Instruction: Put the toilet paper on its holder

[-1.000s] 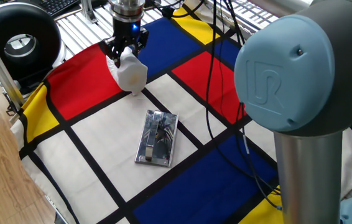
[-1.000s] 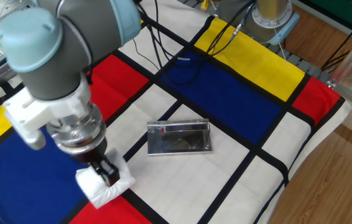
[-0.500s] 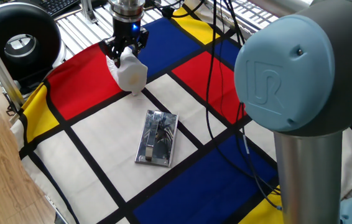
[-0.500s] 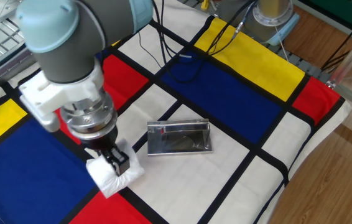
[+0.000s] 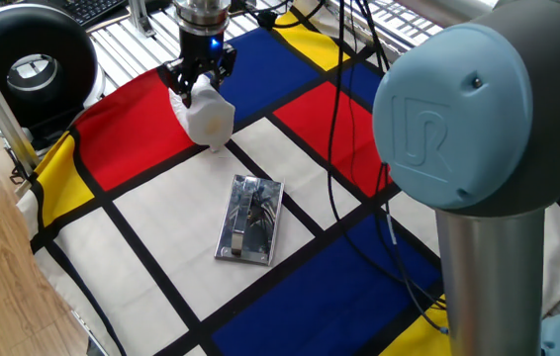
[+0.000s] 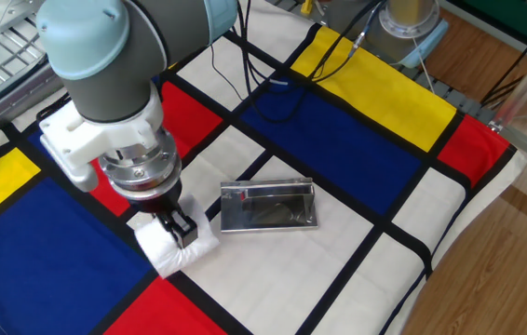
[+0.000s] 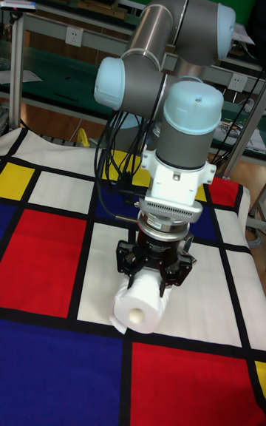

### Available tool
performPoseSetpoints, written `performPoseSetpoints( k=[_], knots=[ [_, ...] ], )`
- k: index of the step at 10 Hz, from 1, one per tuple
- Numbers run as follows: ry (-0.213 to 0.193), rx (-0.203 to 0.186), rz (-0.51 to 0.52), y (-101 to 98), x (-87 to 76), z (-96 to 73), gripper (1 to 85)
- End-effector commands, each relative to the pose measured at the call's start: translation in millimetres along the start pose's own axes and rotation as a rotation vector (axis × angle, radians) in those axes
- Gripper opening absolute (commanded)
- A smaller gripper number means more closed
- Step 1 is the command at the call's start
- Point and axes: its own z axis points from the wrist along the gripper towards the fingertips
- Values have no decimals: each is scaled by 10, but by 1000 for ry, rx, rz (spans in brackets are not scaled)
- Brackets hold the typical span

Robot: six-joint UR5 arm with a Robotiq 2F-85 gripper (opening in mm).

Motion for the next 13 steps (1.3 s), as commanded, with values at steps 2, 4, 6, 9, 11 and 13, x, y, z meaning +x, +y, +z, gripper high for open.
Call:
performPoseSetpoints(
  k=[2, 4, 6, 9, 11, 13],
  knots=[
    [61, 19, 261, -41, 172, -17, 13],
    [60, 43, 289, -162, 215, 8, 13],
    [45, 50, 261, -283, 244, 52, 13],
    [6, 32, 191, -315, 316, 132, 13],
    [-15, 12, 144, -270, 257, 133, 13],
    [-20, 27, 57, -307, 243, 132, 13]
  ],
)
